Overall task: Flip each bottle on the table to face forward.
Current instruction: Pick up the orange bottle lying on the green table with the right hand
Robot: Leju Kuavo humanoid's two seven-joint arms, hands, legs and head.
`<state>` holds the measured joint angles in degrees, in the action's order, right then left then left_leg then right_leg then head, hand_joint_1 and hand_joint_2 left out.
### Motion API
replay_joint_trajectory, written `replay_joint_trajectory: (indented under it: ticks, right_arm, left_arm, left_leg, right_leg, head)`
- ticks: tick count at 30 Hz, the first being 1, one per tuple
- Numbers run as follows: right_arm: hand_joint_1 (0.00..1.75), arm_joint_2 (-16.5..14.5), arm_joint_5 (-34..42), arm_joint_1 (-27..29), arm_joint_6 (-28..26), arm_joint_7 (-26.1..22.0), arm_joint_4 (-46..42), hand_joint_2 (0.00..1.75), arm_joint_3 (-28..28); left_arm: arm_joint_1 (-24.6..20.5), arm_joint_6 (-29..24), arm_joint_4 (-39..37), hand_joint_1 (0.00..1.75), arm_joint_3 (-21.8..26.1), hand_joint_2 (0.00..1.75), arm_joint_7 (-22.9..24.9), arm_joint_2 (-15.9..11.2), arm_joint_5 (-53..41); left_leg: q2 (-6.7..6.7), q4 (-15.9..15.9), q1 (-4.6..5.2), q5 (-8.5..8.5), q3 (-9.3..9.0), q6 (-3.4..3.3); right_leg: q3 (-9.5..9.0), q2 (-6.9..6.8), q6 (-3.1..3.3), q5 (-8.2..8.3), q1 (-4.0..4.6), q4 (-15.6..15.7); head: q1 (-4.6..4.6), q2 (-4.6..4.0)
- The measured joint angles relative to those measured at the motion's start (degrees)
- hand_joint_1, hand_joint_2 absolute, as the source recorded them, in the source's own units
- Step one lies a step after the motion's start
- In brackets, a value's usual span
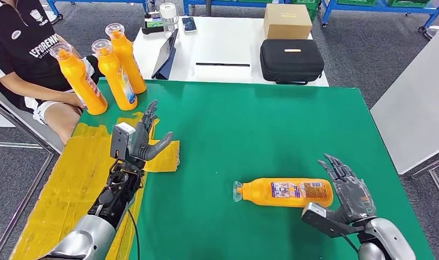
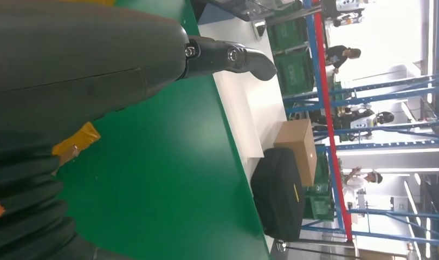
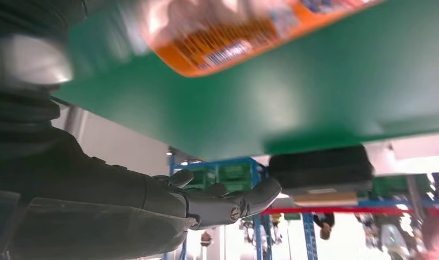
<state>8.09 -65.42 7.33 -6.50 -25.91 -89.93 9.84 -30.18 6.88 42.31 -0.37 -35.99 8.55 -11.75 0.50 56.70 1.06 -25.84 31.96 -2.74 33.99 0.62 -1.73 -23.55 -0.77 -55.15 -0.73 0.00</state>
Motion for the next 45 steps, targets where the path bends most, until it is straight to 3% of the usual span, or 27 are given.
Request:
replay_joint_trajectory:
  ticks: [16,24,32,36,43,44,45]
  right_arm:
    - [0.0,-1.7,-8.0,-4.6,-5.9,2.8,11.0,1.75,-0.9]
    - [0.0,-2.7,-9.6,-7.9,-8.5,2.8,16.3,1.75,-5.8]
    - [0.0,-3.2,-9.3,-11.3,-5.1,2.8,20.4,1.75,-12.0]
    - [0.17,-3.1,-9.4,-14.1,-2.4,3.0,24.4,1.75,-14.8]
    - [0.17,-2.3,-9.6,-17.9,-0.1,3.8,29.2,1.75,-17.6]
    - [0.35,-2.2,-9.6,-18.2,-0.1,3.8,29.6,1.75,-17.9]
    - [0.64,-2.1,-9.6,-18.4,-0.1,3.8,29.9,1.75,-18.1]
  left_arm:
    - [0.0,0.0,0.5,0.0,0.0,1.75,0.4,0.3,-0.1]
    - [-0.1,0.3,0.5,0.0,0.0,1.75,0.4,0.6,-0.1]
    - [-0.7,0.4,0.0,0.0,0.0,1.75,0.3,1.1,0.3]
    - [-0.9,0.5,-0.3,0.0,0.0,1.75,0.3,1.2,0.5]
    - [-1.0,0.8,-1.0,0.0,0.0,1.75,0.1,1.2,1.0]
    - [-1.0,0.8,-1.1,0.0,0.0,1.75,0.1,1.2,1.0]
    - [-1.0,0.8,-1.1,0.0,0.0,1.75,0.1,1.2,1.0]
  left_leg:
    - [-0.01,0.0,-0.02,0.01,0.01,0.01]
    - [-0.01,0.0,-0.02,0.02,-0.01,0.02]
    - [-0.02,0.0,-0.02,0.03,0.0,0.02]
    - [-0.05,0.0,-0.02,0.03,-0.05,0.02]
    - [-0.16,0.0,-0.02,0.0,-0.32,0.01]
    - [-0.17,0.0,-0.02,0.0,-0.35,0.01]
    - [-0.19,0.0,-0.02,0.0,-0.38,0.01]
  right_leg:
    - [-0.01,0.0,0.0,0.0,0.01,0.0]
    - [0.0,0.01,0.0,0.0,0.03,0.0]
    - [0.0,0.01,0.0,0.0,0.03,0.0]
    - [-0.03,0.02,0.0,0.0,0.03,0.0]
    - [-0.25,0.05,0.0,0.0,0.03,0.0]
    - [-0.27,0.06,0.01,0.01,0.03,0.0]
    - [-0.3,0.07,0.01,0.01,0.03,0.0]
  head:
    - [-0.01,0.0]
    - [-0.01,0.0]
    - [0.0,0.0]
    - [-0.01,0.0]
    - [0.0,0.0]
    - [-0.01,0.0]
    - [0.0,0.0]
